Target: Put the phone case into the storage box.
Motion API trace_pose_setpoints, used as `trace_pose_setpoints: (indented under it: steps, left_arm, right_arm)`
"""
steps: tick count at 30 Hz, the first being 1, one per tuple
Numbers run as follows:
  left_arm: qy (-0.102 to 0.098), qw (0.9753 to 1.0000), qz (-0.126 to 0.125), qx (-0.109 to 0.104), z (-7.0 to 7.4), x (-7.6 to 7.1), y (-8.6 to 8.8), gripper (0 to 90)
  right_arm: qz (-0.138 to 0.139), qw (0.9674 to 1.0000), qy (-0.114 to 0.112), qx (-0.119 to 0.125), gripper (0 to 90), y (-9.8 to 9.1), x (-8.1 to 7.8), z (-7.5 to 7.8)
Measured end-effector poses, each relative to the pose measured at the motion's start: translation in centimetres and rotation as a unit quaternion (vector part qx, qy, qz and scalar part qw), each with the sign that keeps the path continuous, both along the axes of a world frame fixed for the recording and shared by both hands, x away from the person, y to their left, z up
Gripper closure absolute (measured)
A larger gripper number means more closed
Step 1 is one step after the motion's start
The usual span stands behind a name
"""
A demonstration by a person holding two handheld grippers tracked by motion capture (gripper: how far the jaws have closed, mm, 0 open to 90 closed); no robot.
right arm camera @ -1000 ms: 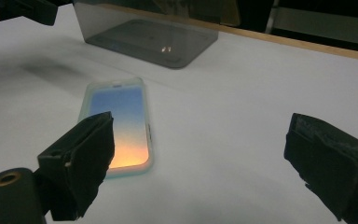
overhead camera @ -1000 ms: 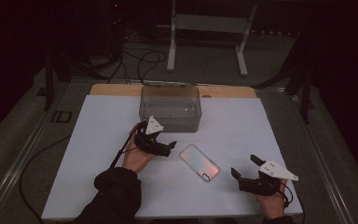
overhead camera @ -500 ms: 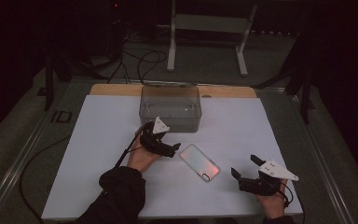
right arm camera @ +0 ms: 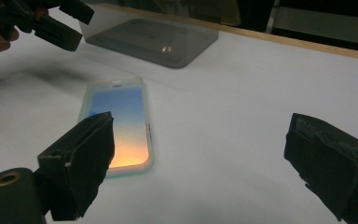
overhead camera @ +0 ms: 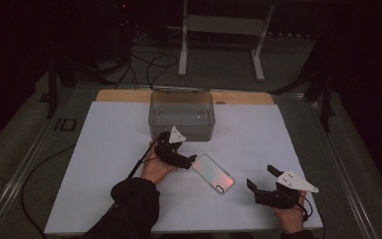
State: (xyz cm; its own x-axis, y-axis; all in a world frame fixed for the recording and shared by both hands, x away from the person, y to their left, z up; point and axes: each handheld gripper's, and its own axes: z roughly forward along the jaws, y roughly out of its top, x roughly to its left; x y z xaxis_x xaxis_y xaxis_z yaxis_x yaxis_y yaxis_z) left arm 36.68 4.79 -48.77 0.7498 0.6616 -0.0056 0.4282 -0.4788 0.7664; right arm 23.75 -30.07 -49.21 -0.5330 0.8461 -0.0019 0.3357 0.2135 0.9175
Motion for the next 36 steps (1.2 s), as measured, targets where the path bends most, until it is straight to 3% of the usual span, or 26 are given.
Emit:
trace_pose_setpoints:
  steps: [24,30,36]
  left_arm:
    - [0.038,0.999,-0.019,0.012,-1.4,0.3,-1.9,7.1]
    - [0.047,0.9985,-0.021,0.016,-1.7,0.3,-2.3,10.7]
    - [0.06,0.9975,-0.021,0.03,-2.1,0.3,-2.8,20.8]
  right_arm:
    - [-0.001,1.0,-0.002,0.002,8.6,-0.1,0.0,0.0]
    - [-0.001,1.0,-0.002,0.002,8.6,-0.1,0.0,0.0]
    - [-0.001,1.0,-0.002,0.002,8.6,-0.1,0.0,0.0]
